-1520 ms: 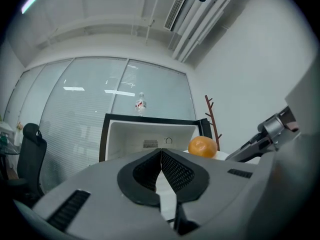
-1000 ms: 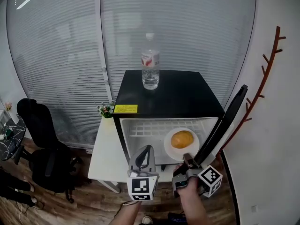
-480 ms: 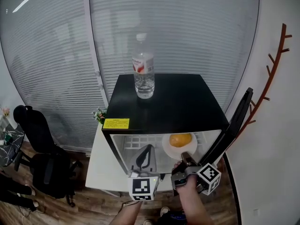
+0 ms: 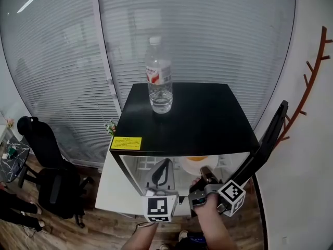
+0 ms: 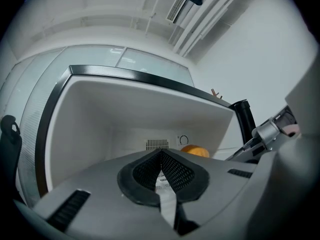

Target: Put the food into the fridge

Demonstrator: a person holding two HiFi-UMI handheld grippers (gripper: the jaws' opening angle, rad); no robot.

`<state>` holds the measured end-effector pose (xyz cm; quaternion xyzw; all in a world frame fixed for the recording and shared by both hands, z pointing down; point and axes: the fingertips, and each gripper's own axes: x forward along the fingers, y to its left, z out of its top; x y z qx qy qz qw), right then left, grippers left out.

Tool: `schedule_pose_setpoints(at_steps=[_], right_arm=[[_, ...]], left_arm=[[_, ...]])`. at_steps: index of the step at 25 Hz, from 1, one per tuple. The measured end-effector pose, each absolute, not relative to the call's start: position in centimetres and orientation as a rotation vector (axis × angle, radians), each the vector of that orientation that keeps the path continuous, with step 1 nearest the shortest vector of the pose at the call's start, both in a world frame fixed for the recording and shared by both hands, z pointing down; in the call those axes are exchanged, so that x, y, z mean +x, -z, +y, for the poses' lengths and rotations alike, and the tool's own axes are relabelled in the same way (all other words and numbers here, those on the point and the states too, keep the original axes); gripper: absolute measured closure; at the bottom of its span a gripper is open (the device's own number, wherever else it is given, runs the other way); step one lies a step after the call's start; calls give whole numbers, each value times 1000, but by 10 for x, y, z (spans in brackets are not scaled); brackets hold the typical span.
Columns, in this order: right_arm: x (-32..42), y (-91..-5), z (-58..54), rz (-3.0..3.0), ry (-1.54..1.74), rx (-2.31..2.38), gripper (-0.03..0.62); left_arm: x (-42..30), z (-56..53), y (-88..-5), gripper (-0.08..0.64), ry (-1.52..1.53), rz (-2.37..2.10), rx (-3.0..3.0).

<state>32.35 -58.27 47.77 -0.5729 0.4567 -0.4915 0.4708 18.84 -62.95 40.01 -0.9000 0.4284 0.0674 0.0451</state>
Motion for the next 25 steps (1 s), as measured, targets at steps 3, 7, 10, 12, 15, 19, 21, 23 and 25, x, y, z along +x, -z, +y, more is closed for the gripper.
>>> schedule_pose_setpoints(at_steps=[3, 7, 10, 12, 15, 19, 21, 23, 25], right_arm=[[323, -475, -584, 1123, 1197, -1387, 555], [323, -474, -585, 1131, 1190, -1384, 555], [322, -474, -584, 1144, 1184, -1393, 555], [321, -470, -583, 1166, 1164, -1392, 541], [320, -465, -581, 1193, 1138, -1383, 463], [316, -471, -575, 1198, 1148, -1391, 454], [313, -475, -572, 1207, 1157, -1390, 453], [309, -477, -567, 1223, 1160, -1396, 449], [306, -476, -562, 1238, 1151, -1410, 449]], left_arm=[[189, -632, -400, 534, -213, 1320, -2750], [191, -631, -399, 534, -218, 1318, -2753], [190, -629, -400, 534, -221, 1321, -2754], [189, -627, -401, 534, -217, 1324, -2754], [188, -622, -402, 534, -214, 1322, -2757], [184, -618, -402, 534, -213, 1327, -2755], [181, -617, -402, 534, -214, 1330, -2753], [178, -615, -400, 534, -219, 1334, -2751], [176, -613, -399, 534, -226, 1338, -2752]])
